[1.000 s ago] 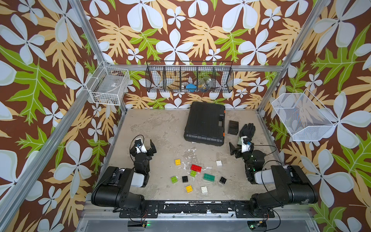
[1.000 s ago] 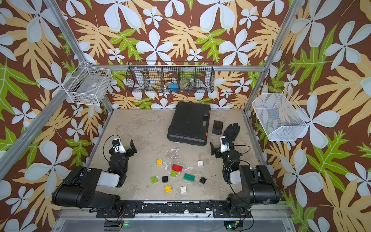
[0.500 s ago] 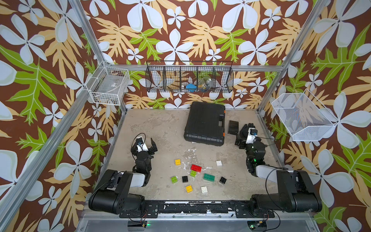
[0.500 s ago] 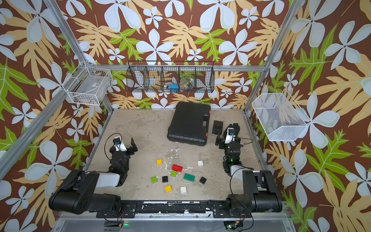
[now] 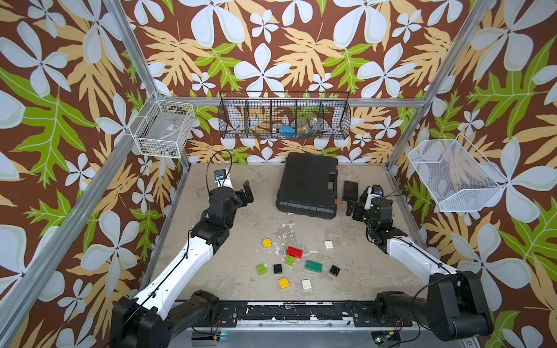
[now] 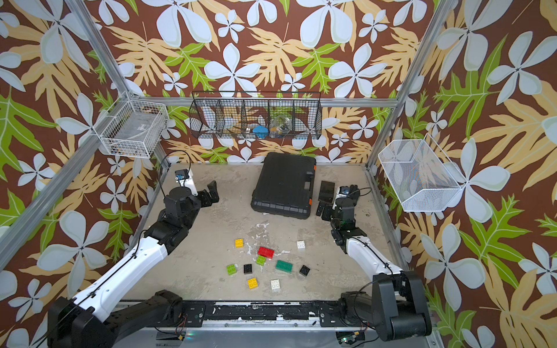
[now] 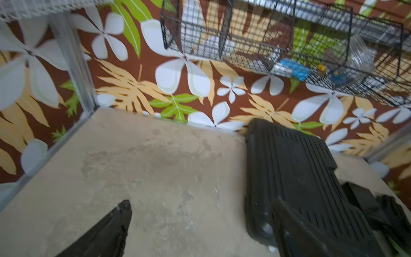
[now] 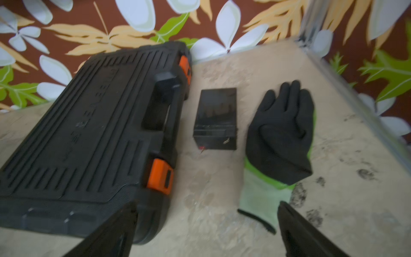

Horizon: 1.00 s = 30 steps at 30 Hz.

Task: Assemble a giraffe with lego
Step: Pick up the lego brick from the center of the board.

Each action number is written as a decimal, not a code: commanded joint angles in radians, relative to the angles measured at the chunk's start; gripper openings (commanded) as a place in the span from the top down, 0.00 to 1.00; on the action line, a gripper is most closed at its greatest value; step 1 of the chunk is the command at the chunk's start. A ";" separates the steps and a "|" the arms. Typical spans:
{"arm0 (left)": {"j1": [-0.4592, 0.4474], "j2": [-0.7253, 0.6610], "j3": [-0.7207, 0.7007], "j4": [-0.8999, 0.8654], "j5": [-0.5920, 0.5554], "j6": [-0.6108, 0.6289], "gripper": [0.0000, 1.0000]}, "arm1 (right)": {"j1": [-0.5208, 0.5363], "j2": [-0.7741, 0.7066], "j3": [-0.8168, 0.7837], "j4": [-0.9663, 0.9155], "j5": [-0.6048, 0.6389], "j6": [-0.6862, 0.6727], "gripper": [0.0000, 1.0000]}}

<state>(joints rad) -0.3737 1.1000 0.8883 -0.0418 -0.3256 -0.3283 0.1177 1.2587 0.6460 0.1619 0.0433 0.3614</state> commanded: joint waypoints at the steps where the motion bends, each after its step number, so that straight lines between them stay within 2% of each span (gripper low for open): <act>1: -0.015 0.035 0.045 -0.318 0.198 -0.135 0.00 | 0.058 -0.015 0.066 -0.306 -0.046 0.074 0.00; 6: -0.102 0.078 0.020 -0.408 0.278 -0.240 0.00 | 0.131 -0.127 0.125 -0.549 -0.065 0.087 0.00; 10: -0.191 0.136 -0.001 -0.432 0.271 -0.325 0.00 | 0.195 -0.255 0.141 -0.673 -0.049 0.094 0.00; 13: -0.240 0.182 -0.015 -0.430 0.238 -0.376 0.00 | 0.228 -0.298 0.112 -0.698 -0.082 0.115 0.00; 18: -0.272 0.289 -0.025 -0.413 0.189 -0.427 0.02 | 0.247 -0.240 0.057 -0.675 -0.170 0.107 0.00; 23: -0.279 0.386 -0.029 -0.369 0.183 -0.467 0.08 | 0.248 -0.154 0.087 -0.643 -0.220 0.077 0.00; 27: -0.296 0.428 -0.025 -0.370 0.168 -0.489 0.24 | 0.248 -0.126 0.100 -0.629 -0.236 0.068 0.00; 30: -0.305 0.431 -0.035 -0.371 0.165 -0.494 0.26 | 0.248 -0.122 0.074 -0.599 -0.249 0.084 0.00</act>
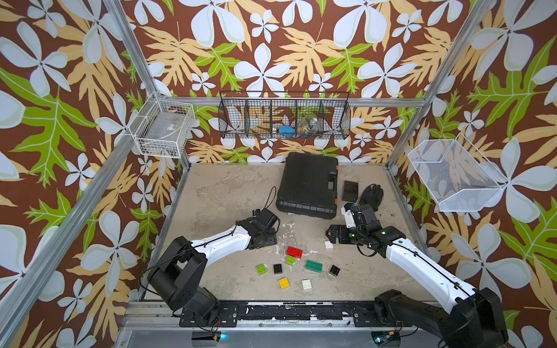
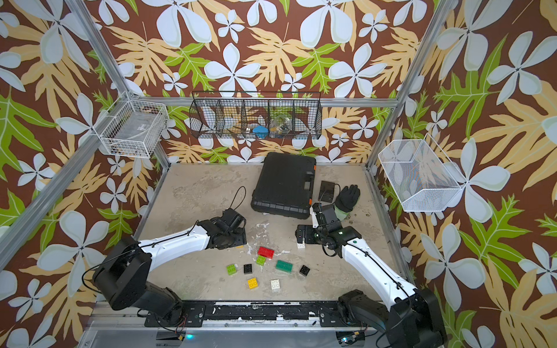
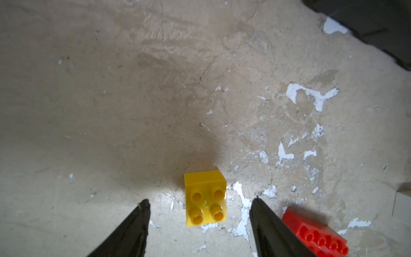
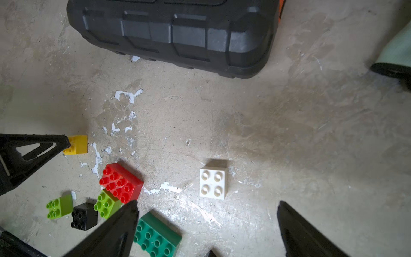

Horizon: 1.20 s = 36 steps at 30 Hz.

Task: Assemble a giraffe with lego
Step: Pick up the lego brick from the center of the board.

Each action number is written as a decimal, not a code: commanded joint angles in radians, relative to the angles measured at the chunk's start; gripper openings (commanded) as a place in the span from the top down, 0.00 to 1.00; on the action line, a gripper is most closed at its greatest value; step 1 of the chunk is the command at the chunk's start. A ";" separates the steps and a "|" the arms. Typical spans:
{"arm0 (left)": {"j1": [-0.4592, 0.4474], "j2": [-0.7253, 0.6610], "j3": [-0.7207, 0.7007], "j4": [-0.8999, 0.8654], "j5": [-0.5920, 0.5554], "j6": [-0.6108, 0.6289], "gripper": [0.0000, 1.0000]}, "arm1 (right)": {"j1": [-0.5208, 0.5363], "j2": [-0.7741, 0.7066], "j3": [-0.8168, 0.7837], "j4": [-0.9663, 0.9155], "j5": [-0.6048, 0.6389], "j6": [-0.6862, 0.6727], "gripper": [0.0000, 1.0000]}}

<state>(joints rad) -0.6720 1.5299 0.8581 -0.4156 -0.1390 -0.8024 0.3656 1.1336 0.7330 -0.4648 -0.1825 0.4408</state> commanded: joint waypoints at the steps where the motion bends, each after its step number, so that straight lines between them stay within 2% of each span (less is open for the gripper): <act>1: -0.011 -0.001 -0.007 0.001 -0.023 -0.020 0.26 | 0.001 0.003 -0.023 0.037 -0.028 0.011 0.00; 11: -0.050 0.043 -0.009 0.017 -0.063 -0.053 0.27 | 0.000 0.002 -0.033 0.043 -0.034 0.010 0.00; 25: -0.070 0.131 0.038 0.026 -0.124 -0.104 0.38 | -0.002 -0.023 -0.036 0.028 -0.036 0.003 0.00; 27: -0.070 0.133 0.038 0.026 -0.125 -0.107 0.43 | -0.001 -0.026 -0.038 0.029 -0.035 0.005 0.00; 33: -0.074 0.110 0.016 0.021 -0.123 -0.125 0.67 | -0.002 -0.033 -0.037 0.028 -0.034 0.006 0.03; 36: -0.076 0.079 -0.004 0.018 -0.126 -0.139 0.86 | -0.002 -0.040 -0.039 0.029 -0.041 0.007 0.03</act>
<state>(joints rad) -0.7460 1.6295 0.8661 -0.3866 -0.2546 -0.9188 0.3645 1.0996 0.6956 -0.4404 -0.2127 0.4446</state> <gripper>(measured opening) 0.269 0.975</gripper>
